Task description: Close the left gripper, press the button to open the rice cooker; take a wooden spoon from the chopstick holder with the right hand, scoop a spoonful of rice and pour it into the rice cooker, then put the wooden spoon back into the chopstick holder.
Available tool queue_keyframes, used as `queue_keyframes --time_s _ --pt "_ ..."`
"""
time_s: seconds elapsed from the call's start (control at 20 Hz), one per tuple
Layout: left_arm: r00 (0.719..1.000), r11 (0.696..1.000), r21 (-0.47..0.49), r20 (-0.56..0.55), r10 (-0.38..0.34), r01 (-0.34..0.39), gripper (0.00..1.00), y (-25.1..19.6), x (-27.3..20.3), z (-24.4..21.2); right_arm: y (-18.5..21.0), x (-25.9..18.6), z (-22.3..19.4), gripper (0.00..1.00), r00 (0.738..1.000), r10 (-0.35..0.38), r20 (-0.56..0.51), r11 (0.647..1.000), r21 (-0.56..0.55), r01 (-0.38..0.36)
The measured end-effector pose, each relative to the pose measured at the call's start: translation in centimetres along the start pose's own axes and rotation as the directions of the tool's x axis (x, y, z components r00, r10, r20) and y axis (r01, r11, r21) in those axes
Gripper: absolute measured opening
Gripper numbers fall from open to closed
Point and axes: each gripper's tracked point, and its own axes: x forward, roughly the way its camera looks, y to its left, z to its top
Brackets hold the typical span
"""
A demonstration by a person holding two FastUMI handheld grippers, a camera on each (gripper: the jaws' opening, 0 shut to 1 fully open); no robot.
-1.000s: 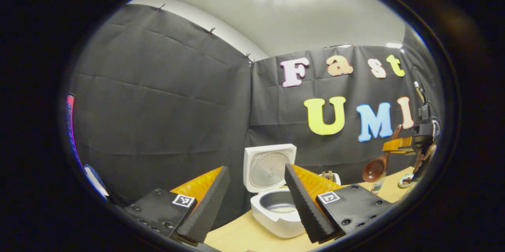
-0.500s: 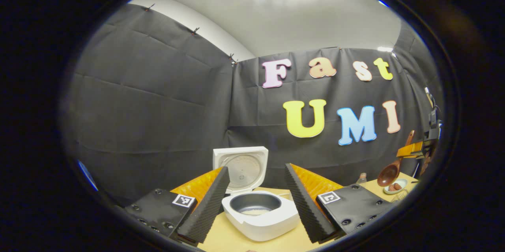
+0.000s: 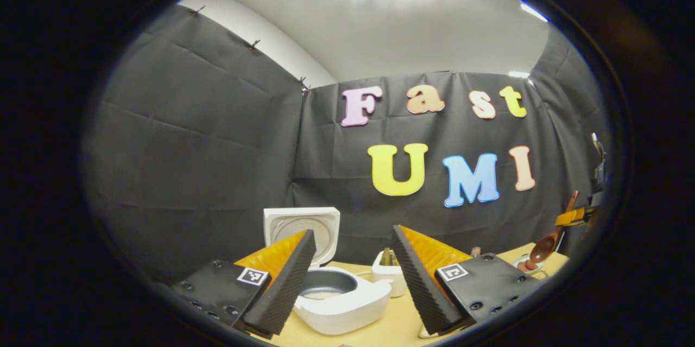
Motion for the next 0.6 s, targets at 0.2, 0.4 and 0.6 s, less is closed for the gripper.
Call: queue_keyframes --time_s 0.2,0.4,0.6 --pt "1.0 1.0 0.015 -0.001 -0.005 0.005 0.97 -0.6 -0.4 0.1 -4.4 -0.3 -1.5 0.07 0.997 -0.08 -0.012 0.996 -0.029 0.08" --pt "1.0 1.0 0.03 -0.006 0.003 -0.003 0.97 -0.9 -0.7 0.0 -8.1 -0.1 -4.2 0.07 0.988 -0.145 -0.053 0.987 -0.07 0.142" --pt "1.0 0.999 0.052 -0.014 0.013 -0.012 0.97 -1.2 -1.3 0.1 -10.1 0.8 -6.9 0.08 0.98 -0.173 -0.094 0.981 -0.107 0.163"
